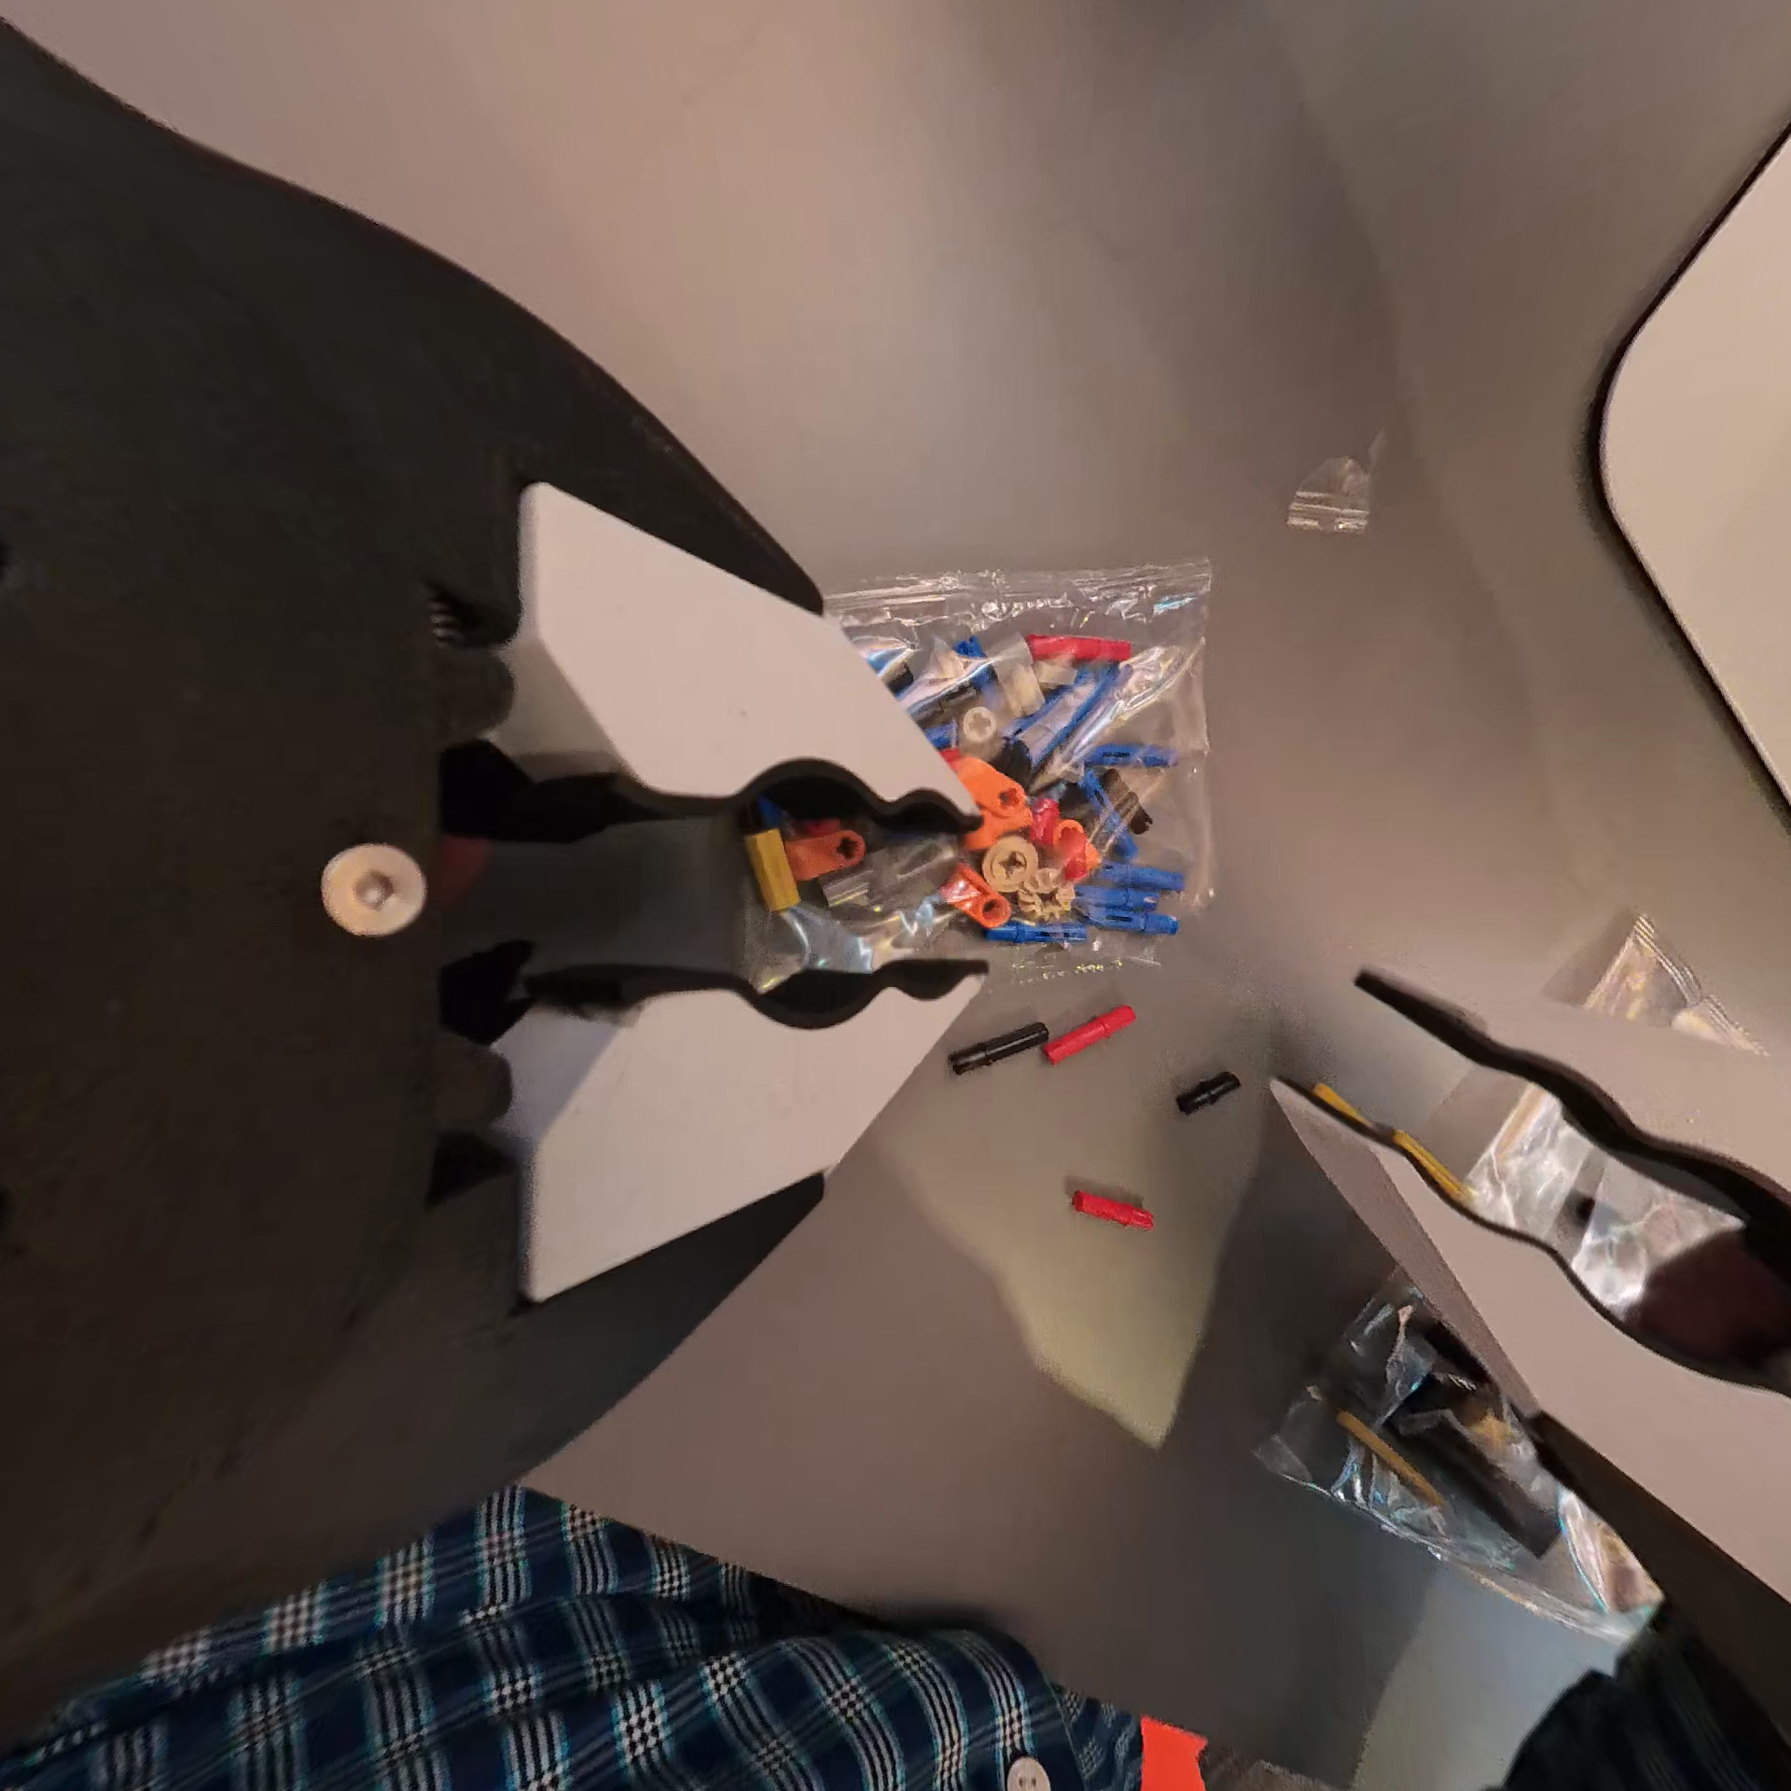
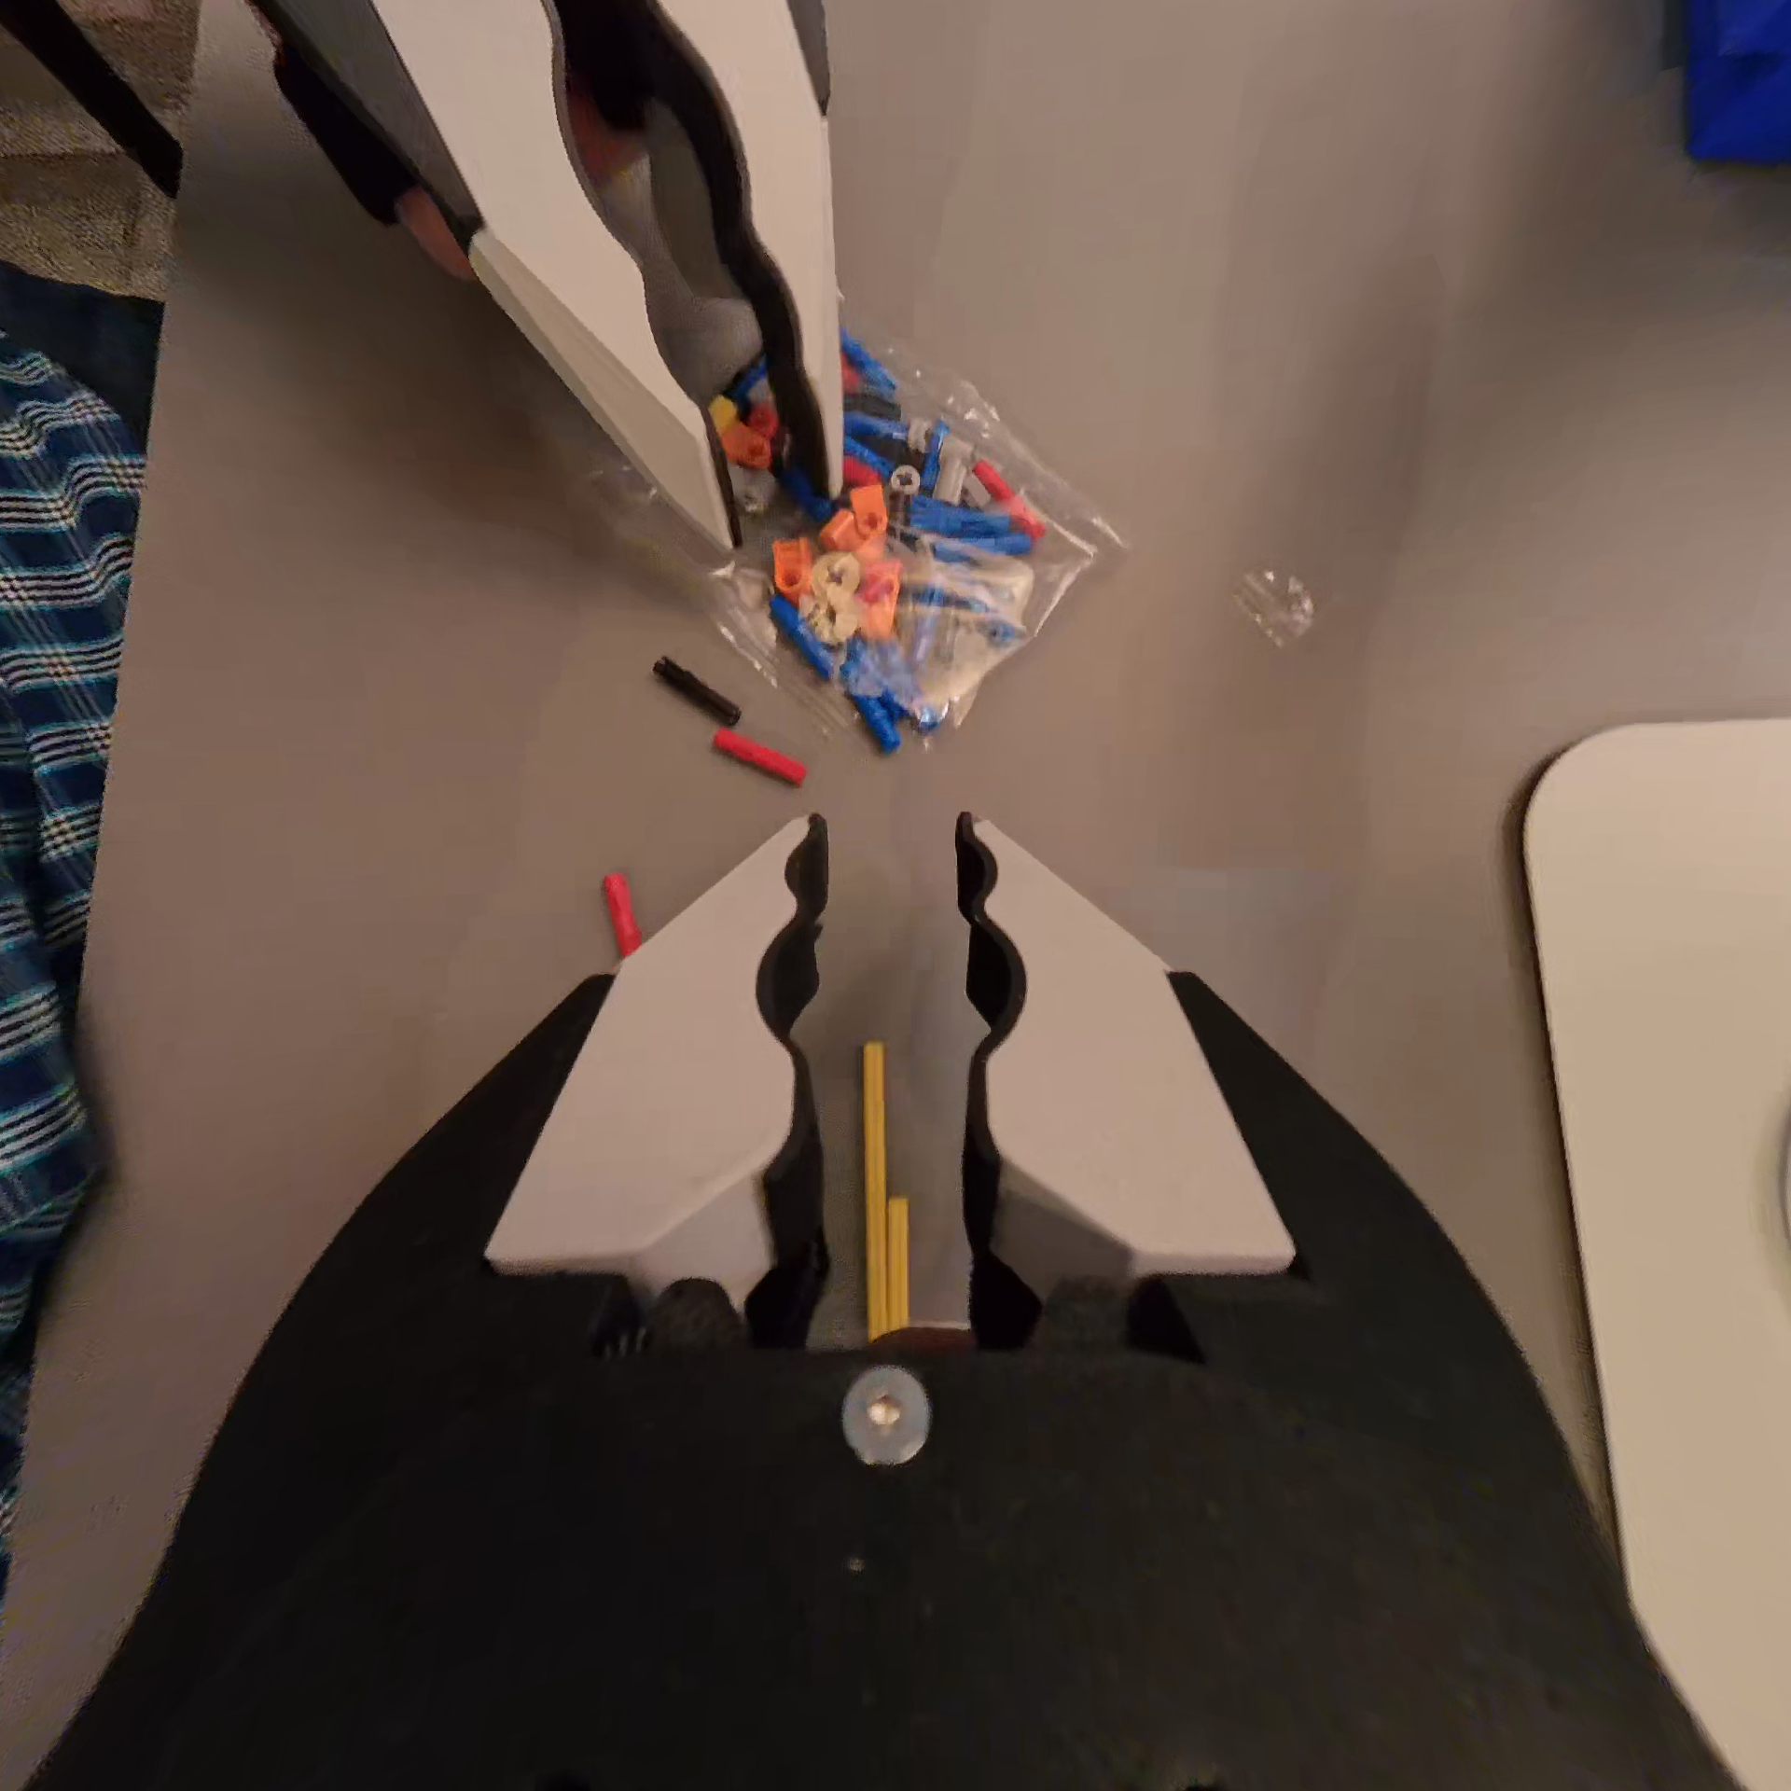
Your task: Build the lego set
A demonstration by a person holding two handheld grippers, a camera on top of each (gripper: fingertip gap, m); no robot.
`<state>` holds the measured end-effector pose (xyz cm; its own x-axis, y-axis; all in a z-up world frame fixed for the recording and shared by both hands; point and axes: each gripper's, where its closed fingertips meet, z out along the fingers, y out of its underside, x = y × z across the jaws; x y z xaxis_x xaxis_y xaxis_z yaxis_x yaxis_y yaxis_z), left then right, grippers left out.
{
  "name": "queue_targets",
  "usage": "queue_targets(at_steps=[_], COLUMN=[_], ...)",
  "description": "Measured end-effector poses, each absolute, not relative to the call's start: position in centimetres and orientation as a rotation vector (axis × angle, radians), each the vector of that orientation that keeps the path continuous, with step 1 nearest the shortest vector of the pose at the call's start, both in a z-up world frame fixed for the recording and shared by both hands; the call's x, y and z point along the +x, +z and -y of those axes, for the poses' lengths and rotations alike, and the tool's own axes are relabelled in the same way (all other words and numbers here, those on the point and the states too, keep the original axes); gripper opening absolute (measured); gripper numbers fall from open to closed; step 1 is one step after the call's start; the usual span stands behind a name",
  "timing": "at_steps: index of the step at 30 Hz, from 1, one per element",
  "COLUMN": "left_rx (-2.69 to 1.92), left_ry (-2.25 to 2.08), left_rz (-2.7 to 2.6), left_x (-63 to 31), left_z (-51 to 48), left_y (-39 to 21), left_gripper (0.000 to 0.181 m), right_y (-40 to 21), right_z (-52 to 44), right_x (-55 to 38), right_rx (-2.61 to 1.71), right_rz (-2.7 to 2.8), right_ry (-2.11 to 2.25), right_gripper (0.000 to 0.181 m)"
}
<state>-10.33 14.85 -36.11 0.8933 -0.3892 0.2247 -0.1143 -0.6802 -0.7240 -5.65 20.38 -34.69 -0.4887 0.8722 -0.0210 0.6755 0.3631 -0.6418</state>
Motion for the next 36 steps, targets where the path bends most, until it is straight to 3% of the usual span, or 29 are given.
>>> queue_targets(at_steps=[10, 26, 36], left_rx=[-2.358, -2.35, -2.331], left_ry=[-0.248, -0.211, -0.256], left_rz=[-0.61, -0.627, -0.626], left_x=[-8.9, -6.5, -6.4], left_z=[-13.7, -12.5, -12.6], left_y=[-36.1, -35.5, -35.3], left_gripper=[0.032, 0.028, 0.025], right_y=[-36.4, -37.3, -37.5], right_z=[-19.8, -16.5, -16.5], right_x=[-2.2, -5.9, -6.2], right_rx=[-1.484, -1.462, -1.456], right_rz=[2.268, 2.239, 2.233], right_ry=[0.805, 0.766, 0.747], right_gripper=[0.024, 0.024, 0.013])
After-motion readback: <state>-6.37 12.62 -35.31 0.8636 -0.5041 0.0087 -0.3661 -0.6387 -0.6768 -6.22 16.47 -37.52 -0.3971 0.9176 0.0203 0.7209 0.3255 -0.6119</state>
